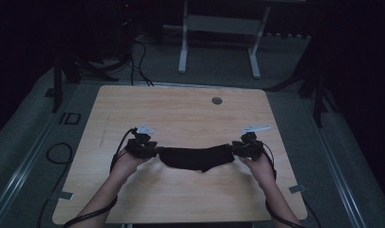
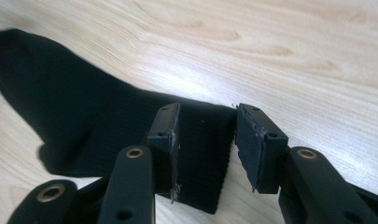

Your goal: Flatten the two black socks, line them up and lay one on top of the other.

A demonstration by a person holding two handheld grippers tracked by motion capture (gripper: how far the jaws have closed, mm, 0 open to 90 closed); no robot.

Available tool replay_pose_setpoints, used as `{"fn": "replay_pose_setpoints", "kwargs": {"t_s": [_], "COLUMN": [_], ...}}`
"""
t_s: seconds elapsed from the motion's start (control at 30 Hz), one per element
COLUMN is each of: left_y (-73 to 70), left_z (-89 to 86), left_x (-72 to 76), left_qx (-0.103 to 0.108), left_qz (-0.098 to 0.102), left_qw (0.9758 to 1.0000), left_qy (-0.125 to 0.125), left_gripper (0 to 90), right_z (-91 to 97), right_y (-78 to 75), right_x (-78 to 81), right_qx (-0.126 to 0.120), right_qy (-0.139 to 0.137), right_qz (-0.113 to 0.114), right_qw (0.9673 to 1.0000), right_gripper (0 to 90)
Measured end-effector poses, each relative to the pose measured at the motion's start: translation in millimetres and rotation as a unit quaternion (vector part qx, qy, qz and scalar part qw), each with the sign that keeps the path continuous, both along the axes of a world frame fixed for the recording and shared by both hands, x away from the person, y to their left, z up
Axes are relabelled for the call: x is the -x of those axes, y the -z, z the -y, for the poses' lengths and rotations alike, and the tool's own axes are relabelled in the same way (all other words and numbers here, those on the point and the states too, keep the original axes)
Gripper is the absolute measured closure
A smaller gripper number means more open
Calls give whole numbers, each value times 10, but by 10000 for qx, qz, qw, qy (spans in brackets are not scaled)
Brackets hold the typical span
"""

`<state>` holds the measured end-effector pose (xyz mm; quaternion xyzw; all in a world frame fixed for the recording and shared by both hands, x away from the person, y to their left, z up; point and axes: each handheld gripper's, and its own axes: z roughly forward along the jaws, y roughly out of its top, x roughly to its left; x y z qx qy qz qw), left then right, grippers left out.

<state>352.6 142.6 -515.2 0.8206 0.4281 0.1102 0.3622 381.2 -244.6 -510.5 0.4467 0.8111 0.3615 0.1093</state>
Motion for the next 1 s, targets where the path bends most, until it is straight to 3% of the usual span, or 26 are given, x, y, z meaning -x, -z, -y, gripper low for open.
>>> {"fn": "replay_pose_setpoints", "kwargs": {"t_s": [0.07, 0.13, 0.23, 0.3, 0.4, 0.53, 0.63, 0.7, 0.87, 1.0], "left_y": [-38, -63, -27, 43, 174, 315, 400, 413, 415, 416], "left_z": [50, 96, 205, 277, 348, 327, 265, 231, 249, 245], "left_x": [38, 66, 88, 80, 54, 19, -1, -3, 9, -22], "left_qx": [-15, 171, 266, 204, -1, -96, -48, 51, -48, 52], "left_qz": [75, 106, 37, -71, -260, -443, -549, -554, -420, -456], "left_qw": [10000, 9998, 9993, 9993, 9989, 9985, 9982, 9983, 9990, 9988], "left_qy": [14, 71, 251, 307, 378, 295, 223, 173, 156, 172], "left_gripper": [657, 705, 789, 857, 889, 890, 890, 895, 893, 872], "right_z": [-31, -70, -141, -181, -203, -180, -150, -137, -150, -145], "right_y": [-18, -9, 50, 105, 178, 243, 304, 353, 367, 363], "right_x": [41, 64, 87, 95, 91, 88, 101, 117, 156, 138], "right_qx": [1, 0, 57, 180, 285, 388, 465, 469, 506, 408], "right_qy": [-69, -160, -303, -357, -337, -263, -226, -259, -257, -265], "right_qz": [65, 32, -36, -49, -80, -100, -152, -154, -69, -163], "right_qw": [10000, 9999, 9995, 9992, 9990, 9989, 9985, 9984, 9984, 9987], "right_gripper": [650, 703, 822, 869, 873, 871, 871, 871, 871, 841]}}
